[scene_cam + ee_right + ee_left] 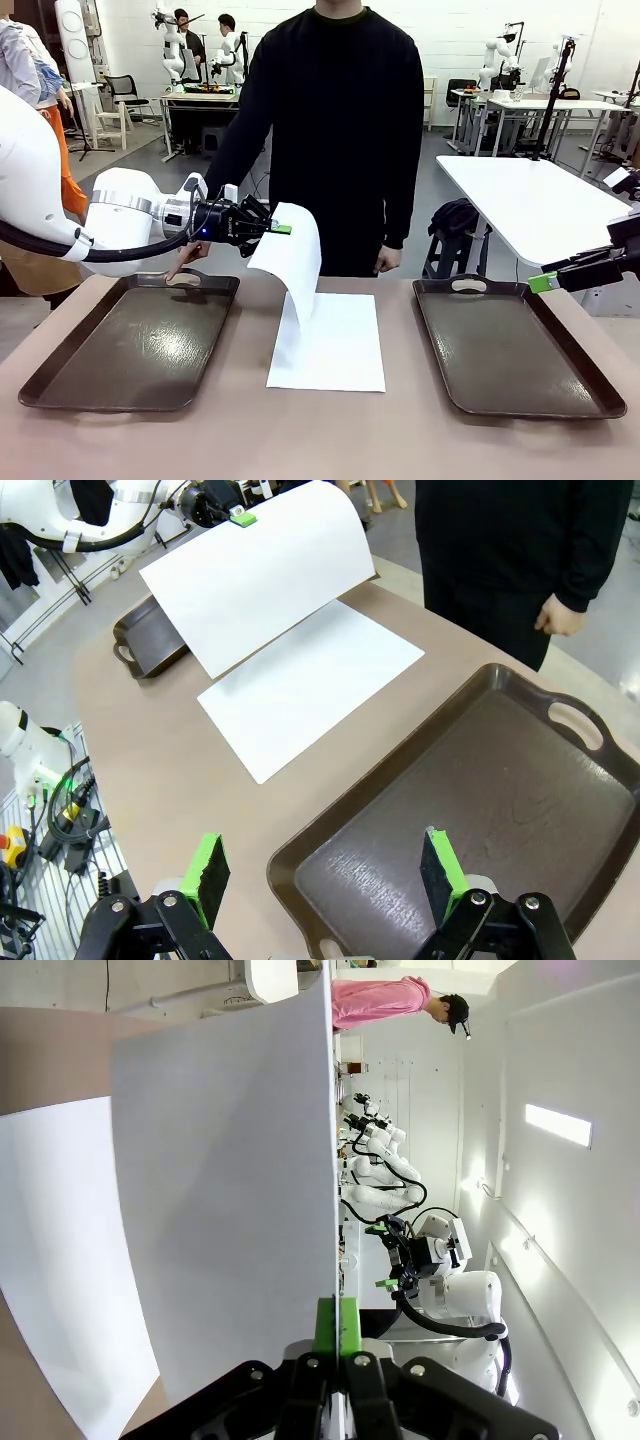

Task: Sort the A4 documents.
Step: Place the A4 Paper in the designated Handle tray.

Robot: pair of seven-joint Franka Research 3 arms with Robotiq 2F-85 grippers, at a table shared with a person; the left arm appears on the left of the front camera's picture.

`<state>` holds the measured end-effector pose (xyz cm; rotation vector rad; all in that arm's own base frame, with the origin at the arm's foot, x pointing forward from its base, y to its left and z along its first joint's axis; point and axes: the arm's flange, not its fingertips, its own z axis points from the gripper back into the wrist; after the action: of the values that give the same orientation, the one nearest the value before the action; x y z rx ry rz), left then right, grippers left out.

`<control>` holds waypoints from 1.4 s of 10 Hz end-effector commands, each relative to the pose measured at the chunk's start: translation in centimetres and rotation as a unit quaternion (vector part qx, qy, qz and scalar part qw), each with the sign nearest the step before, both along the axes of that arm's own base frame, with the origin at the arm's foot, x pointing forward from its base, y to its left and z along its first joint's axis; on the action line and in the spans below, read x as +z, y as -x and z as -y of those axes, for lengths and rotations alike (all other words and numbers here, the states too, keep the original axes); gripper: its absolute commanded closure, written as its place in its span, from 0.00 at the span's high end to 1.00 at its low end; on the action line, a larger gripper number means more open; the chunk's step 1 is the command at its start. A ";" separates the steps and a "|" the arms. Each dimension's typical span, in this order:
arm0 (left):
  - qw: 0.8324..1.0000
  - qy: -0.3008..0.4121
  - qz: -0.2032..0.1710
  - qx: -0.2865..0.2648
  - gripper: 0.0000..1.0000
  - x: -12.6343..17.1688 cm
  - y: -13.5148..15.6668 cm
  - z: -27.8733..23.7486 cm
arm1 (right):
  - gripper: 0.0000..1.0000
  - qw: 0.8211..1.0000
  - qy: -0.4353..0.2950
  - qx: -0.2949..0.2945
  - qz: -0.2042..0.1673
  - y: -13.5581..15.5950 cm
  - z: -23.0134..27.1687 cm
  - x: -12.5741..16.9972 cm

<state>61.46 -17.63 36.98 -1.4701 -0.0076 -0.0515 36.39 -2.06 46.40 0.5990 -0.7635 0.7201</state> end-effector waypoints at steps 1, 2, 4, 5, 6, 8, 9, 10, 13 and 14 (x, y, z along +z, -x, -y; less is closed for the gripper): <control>1.000 -0.005 -0.007 0.005 0.00 0.1 -0.1 0.1 | 1.00 1.000 -0.012 0.007 0.011 -0.5 0.0 -0.3; 1.000 0.000 0.000 0.000 0.01 0.0 0.0 0.0 | 1.00 1.000 -0.012 0.007 0.011 -0.5 0.0 -0.3; 0.998 -0.009 0.042 -0.046 0.01 2.2 1.2 -0.6 | 1.00 1.000 -0.012 0.007 0.011 -0.5 0.0 -0.3; 0.997 -0.018 0.062 -0.048 0.01 3.5 1.8 -2.0 | 1.00 1.000 -0.012 0.007 0.011 -0.5 0.0 -0.3; 0.996 -0.018 0.076 -0.054 0.01 4.8 2.6 -3.9 | 1.00 1.000 -0.012 0.007 0.011 -0.5 0.0 -0.3; 0.996 -0.048 0.075 -0.027 0.01 6.1 5.0 -8.2 | 1.00 1.000 -0.012 0.007 0.011 -0.5 0.0 -0.3; 0.996 -0.058 0.070 -0.006 0.01 6.7 6.3 -10.7 | 1.00 1.000 -0.012 0.007 0.011 -0.5 0.0 -0.3; 0.997 -0.061 0.055 0.013 0.01 6.9 7.3 -12.8 | 1.00 1.000 -0.012 0.007 0.011 -0.5 0.0 -0.3; 0.994 -0.075 0.039 0.064 0.01 6.4 8.8 -17.0 | 1.00 1.000 -0.012 0.007 0.011 -0.5 0.0 -0.3; 0.995 -0.082 0.035 0.052 0.01 5.7 9.0 -17.3 | 1.00 1.000 -0.012 0.007 0.011 -0.5 0.0 -0.3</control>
<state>52.73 0.26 42.94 -1.3332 -0.1557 -0.0128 36.44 -2.04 46.46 0.5980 -0.7631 0.7213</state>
